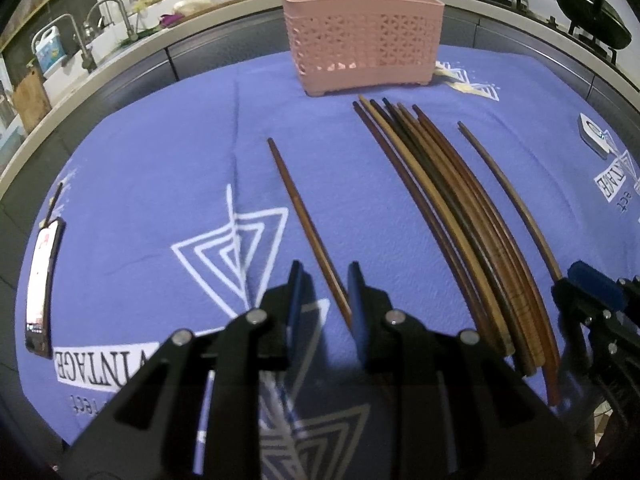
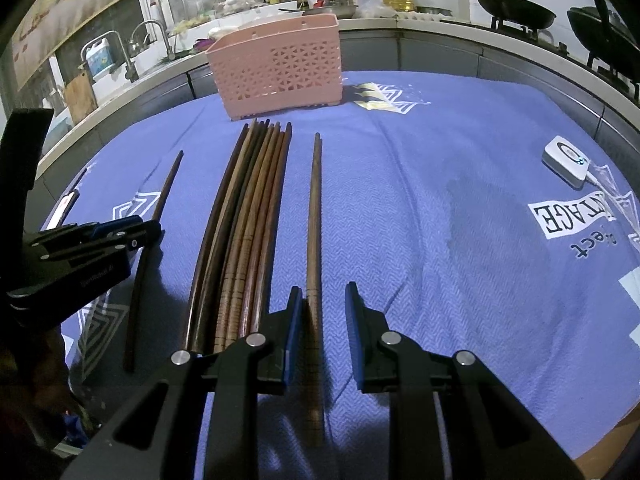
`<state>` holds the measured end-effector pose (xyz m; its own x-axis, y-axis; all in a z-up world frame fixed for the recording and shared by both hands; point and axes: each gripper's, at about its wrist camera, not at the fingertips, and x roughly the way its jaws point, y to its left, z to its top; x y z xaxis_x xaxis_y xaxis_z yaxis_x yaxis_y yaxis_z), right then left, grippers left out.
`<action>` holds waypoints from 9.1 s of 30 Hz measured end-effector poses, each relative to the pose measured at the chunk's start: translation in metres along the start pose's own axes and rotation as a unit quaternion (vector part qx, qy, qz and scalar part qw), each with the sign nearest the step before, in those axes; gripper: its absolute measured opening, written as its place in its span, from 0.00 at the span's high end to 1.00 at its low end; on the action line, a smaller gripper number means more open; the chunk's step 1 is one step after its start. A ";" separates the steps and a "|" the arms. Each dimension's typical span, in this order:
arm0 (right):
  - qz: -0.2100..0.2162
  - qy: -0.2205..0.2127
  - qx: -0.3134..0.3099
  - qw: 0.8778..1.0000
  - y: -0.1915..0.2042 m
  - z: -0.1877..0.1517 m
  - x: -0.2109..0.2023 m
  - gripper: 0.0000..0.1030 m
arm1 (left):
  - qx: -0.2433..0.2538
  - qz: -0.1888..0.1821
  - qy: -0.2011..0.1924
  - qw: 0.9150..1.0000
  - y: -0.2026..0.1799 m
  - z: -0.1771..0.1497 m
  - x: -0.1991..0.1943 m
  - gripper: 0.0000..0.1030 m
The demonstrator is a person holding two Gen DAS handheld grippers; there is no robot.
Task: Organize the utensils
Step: 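Move both tools toward the row of brown chopsticks on the cloth, then close the left tool on one chopstick while the right tool grasps another, then lift both chopsticks over the pink basket and open both tools to drop them, then withdraw both open tools from the basket back to the chopstick row, then close the left tool on a chopstick while the right tool grasps another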
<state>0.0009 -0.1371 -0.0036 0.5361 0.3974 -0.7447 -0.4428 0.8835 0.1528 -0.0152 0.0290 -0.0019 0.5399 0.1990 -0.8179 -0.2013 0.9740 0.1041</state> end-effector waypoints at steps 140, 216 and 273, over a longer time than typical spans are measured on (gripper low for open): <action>0.150 -0.239 -0.020 0.959 0.022 0.341 -0.013 0.95 | -0.093 -0.133 -0.279 0.946 0.097 0.293 -0.105 0.96; 0.029 0.013 0.013 0.999 0.005 0.036 0.022 0.66 | -0.028 0.041 -0.047 0.998 0.023 0.028 -0.025 0.15; 0.022 -0.004 -0.003 1.000 0.001 0.039 0.029 0.81 | -0.003 -0.042 0.014 0.999 -0.013 0.058 0.029 0.43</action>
<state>0.0438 -0.1149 0.0003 0.5217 0.4374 -0.7325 -0.4699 0.8639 0.1812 0.0501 0.0284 0.0056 0.5324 0.1127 -0.8390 -0.1611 0.9865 0.0303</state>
